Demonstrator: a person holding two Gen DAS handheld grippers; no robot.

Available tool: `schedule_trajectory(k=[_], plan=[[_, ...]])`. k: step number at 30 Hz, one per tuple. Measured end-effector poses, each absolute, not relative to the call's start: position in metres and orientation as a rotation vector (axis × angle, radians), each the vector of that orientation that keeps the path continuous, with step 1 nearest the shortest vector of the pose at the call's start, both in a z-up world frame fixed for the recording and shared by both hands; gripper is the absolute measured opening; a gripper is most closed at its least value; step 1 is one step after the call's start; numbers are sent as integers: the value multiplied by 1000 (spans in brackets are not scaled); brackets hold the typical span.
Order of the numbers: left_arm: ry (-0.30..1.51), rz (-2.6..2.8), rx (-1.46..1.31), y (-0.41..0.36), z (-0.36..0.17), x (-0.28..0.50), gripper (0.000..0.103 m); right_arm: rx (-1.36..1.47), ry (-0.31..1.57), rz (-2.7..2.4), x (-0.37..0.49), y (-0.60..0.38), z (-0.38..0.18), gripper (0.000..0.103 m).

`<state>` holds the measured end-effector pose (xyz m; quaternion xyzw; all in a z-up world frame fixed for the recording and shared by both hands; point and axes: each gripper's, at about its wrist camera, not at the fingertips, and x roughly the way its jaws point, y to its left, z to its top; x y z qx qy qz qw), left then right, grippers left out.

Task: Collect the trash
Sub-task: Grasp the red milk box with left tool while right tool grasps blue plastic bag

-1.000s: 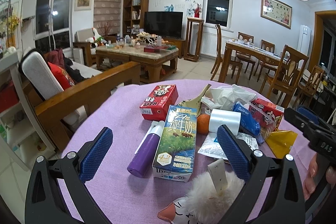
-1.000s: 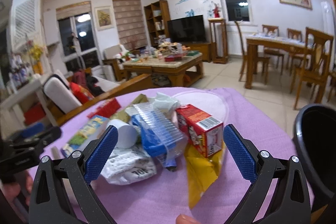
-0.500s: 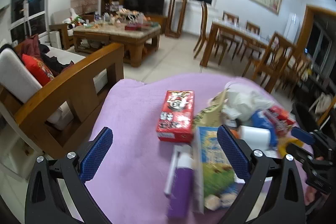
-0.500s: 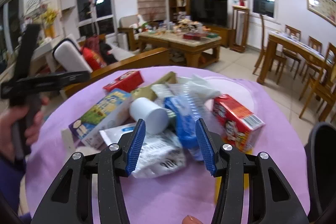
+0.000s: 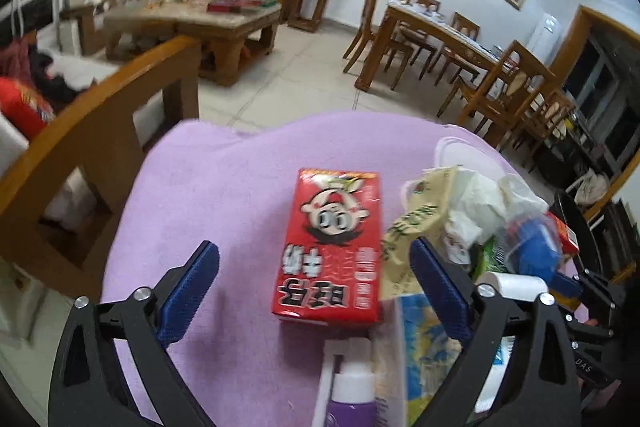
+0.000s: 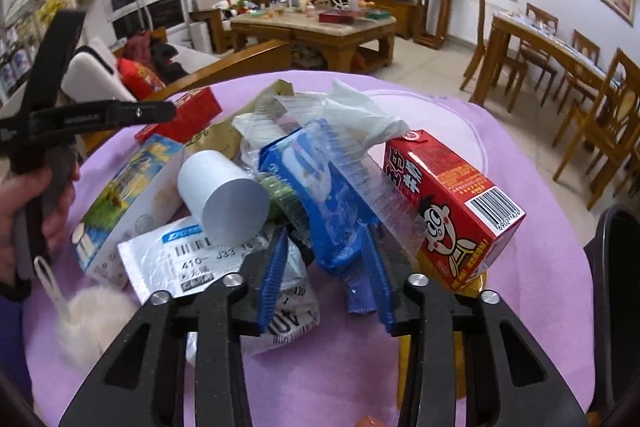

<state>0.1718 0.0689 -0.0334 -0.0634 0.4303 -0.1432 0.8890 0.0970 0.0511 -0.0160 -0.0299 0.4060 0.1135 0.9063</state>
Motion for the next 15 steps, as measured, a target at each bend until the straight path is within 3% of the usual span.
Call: schedule_trajectory(k=[7,9,10,11,13,15], plan=[[878,-242,-75,64,-36,169,91,40,868,268,116,30,-18,38],[872,-225,-48,62,-35,167,82,87,879,274,118,22,-19,44],[862,-208,-38,64,-34,170,60,104,879,280,117,18,-19,44],[859,-208,-44,65,-33,170,55,128,876,283,117,14,-18,44],[860,-226,-79,70,-32,170,55,193,864,308,116,4,-18,44],[859,-227,-91,73,-32,170,54,221,854,321,114,-3,-16,34]])
